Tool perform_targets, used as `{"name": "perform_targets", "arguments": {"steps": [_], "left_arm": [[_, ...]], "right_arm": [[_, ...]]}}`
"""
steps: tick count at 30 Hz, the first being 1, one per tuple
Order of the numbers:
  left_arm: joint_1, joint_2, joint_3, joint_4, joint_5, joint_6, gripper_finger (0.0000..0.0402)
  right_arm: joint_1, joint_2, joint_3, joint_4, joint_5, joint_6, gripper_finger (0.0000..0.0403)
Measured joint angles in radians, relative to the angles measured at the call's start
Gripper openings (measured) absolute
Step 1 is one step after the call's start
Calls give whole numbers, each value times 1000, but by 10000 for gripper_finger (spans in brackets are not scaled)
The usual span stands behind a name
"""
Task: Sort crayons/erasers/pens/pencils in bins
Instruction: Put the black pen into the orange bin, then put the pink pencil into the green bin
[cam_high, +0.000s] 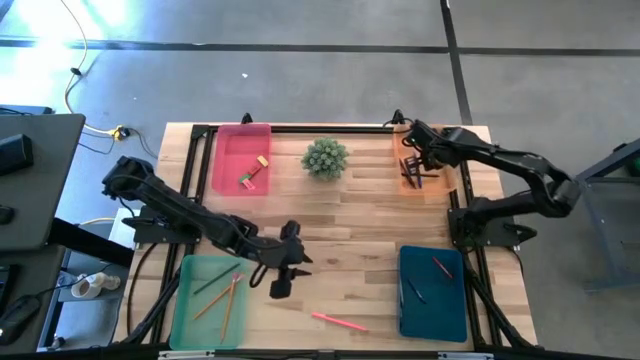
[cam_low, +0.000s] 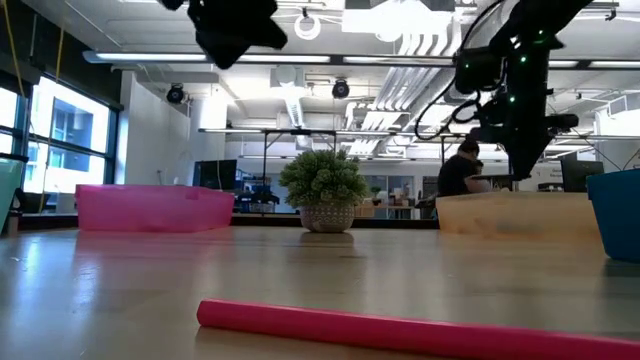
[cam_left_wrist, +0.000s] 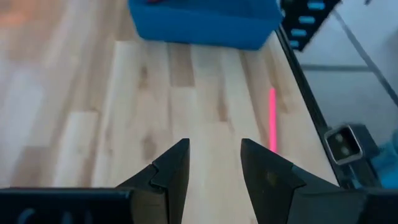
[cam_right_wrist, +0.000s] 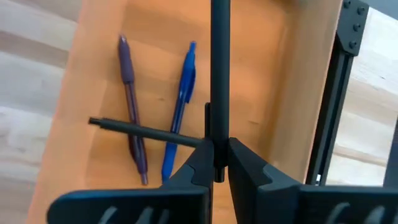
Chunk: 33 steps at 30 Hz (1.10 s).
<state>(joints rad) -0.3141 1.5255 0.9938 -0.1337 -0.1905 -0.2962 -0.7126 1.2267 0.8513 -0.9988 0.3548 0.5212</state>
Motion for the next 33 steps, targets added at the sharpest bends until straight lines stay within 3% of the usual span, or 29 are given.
{"name": "perform_targets", "arguments": {"steps": [5,12,17,25,33], "left_arm": [[0,44,38,-7,87,-6,131],[3,95,183,-184,73,19,131],[7,145,241,-321,74,5,131],[3,253,333,-431,112,-46,131],[-32,338,454,-460,110,-67,131]], "right_arm": [[-34,70,0,30,-40,-6,12],[-48,158,0,29,-53,-37,15],[-50,191,0,33,-77,-52,46],[-43,177,40,19,-76,-82,100],[2,120,182,-34,-78,-111,102]]}}
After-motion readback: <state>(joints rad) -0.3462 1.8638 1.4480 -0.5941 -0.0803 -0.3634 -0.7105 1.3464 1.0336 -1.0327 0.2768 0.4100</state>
